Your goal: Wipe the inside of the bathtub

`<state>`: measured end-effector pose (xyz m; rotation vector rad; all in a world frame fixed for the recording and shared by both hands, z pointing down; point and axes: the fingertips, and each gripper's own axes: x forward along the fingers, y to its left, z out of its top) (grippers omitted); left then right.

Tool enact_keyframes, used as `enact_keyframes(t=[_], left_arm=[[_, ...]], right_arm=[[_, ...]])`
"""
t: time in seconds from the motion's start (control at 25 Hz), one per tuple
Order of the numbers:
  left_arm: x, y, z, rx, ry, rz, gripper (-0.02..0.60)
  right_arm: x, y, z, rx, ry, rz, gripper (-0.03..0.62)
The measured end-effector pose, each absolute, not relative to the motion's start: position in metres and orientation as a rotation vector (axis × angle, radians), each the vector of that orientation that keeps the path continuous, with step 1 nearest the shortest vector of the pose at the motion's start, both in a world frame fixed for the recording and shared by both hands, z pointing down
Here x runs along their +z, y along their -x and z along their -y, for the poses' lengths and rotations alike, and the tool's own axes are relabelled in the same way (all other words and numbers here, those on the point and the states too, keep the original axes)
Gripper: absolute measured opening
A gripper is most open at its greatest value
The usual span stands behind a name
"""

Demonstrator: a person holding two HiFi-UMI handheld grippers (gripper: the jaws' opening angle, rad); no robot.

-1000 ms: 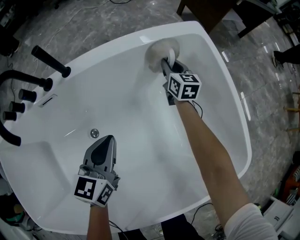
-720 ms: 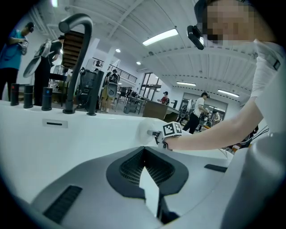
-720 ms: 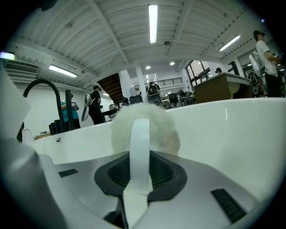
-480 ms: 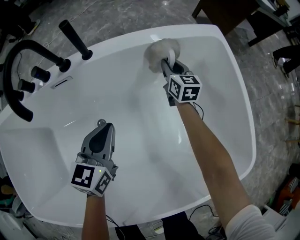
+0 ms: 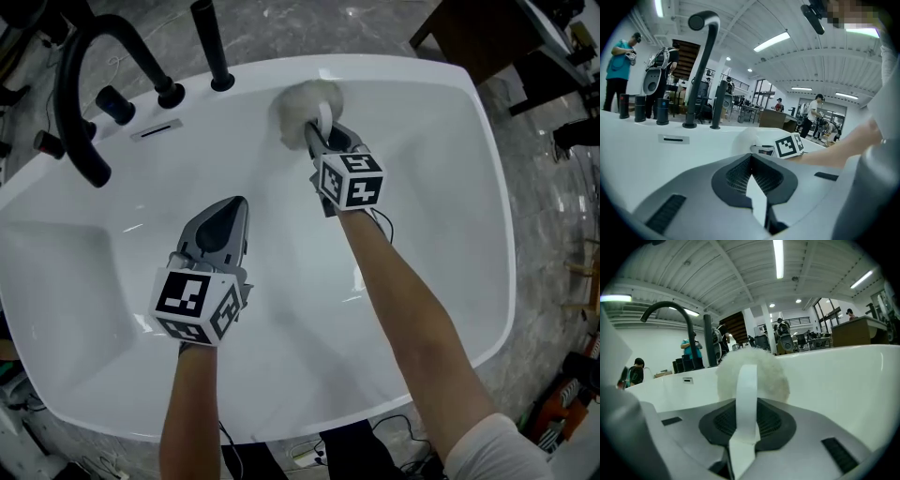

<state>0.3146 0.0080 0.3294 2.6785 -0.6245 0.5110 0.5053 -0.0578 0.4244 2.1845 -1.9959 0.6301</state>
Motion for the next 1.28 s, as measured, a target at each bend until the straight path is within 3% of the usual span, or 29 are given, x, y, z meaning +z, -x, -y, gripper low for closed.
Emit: enact_keyframes(t=[0.76,1.28], left_arm=[[0.334,-0.207,0.068,0.492,-2.647,0.808,0.005],[0.337,-0.126,0.115,0.477,-2.601,0.897,0.005]], right_arm=[[0.423,-0.325,0.138,0.577,-1.883,2.208,0.089],[0.425,-0.243,0.167,0.54,-1.777,2.243,0.089]])
